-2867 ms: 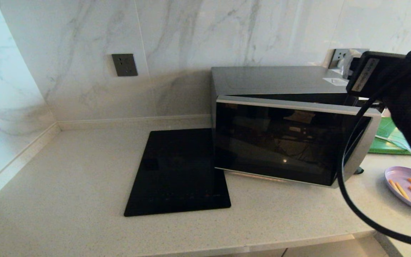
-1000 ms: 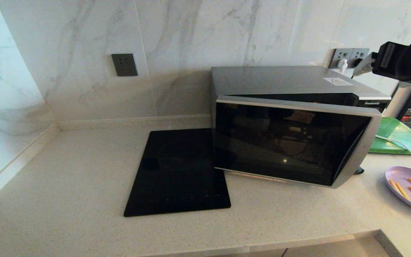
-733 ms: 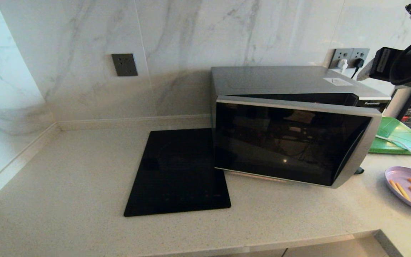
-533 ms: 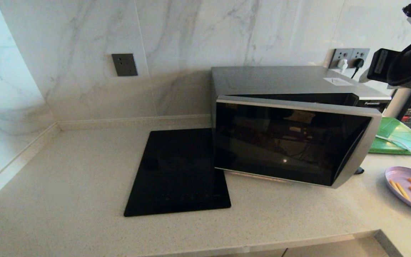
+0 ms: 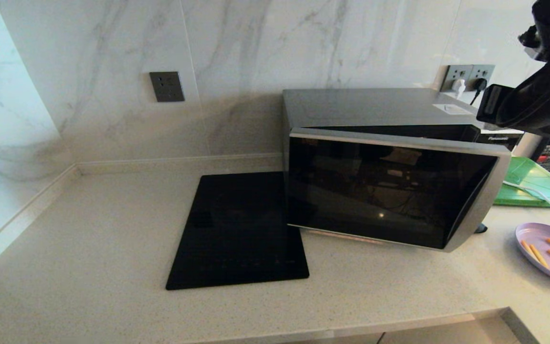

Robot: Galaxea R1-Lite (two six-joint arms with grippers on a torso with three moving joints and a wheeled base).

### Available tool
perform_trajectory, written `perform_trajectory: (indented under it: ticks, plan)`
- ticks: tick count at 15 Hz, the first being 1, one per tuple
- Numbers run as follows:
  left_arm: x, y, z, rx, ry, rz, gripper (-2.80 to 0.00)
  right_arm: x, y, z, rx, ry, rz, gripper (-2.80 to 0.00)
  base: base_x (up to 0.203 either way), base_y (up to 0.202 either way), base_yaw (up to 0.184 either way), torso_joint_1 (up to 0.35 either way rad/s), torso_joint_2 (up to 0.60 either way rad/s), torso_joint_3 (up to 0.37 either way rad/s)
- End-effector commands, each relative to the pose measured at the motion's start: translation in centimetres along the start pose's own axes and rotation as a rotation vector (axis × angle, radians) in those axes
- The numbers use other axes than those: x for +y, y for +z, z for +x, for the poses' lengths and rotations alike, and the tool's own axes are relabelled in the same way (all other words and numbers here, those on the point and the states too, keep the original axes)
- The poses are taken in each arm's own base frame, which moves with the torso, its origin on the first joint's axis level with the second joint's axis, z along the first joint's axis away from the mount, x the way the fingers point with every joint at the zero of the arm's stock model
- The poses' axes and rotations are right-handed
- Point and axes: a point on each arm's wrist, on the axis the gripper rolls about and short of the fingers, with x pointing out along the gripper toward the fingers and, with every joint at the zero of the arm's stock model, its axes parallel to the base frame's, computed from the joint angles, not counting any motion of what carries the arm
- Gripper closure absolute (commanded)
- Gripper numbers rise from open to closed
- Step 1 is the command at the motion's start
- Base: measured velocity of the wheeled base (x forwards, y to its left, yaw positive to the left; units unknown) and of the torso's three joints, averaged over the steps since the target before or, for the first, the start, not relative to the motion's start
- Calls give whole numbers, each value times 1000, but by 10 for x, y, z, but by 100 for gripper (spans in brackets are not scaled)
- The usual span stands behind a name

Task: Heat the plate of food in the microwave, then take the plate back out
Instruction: Open the microwave oven

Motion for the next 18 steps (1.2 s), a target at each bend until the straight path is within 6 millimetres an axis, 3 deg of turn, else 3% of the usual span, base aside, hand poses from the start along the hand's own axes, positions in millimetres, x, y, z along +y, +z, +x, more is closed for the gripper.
perform_trajectory:
  ticks: [1, 5, 8, 13, 18]
  plan:
    - [0, 0, 0, 1, 1, -1, 0, -1, -4, 18, 36, -32, 2, 0, 0, 0, 0, 0, 0, 0]
    - [0, 0, 0, 0, 1, -1, 0, -3, -7, 41, 64, -66, 9, 0, 0, 0, 0, 0, 0, 0]
    - [0, 0, 0, 1, 1, -1, 0, -2, -9, 46, 83, -61, 6, 0, 0, 0, 0, 0, 0, 0]
    - [0, 0, 0, 1, 1, -1, 0, -5, -8, 35, 88, -30, 18, 0, 0, 0, 0, 0, 0, 0]
    - [0, 0, 0, 0, 1, -1, 0, -14, -19, 19, 160, -12, -2, 0, 0, 0, 0, 0, 0, 0]
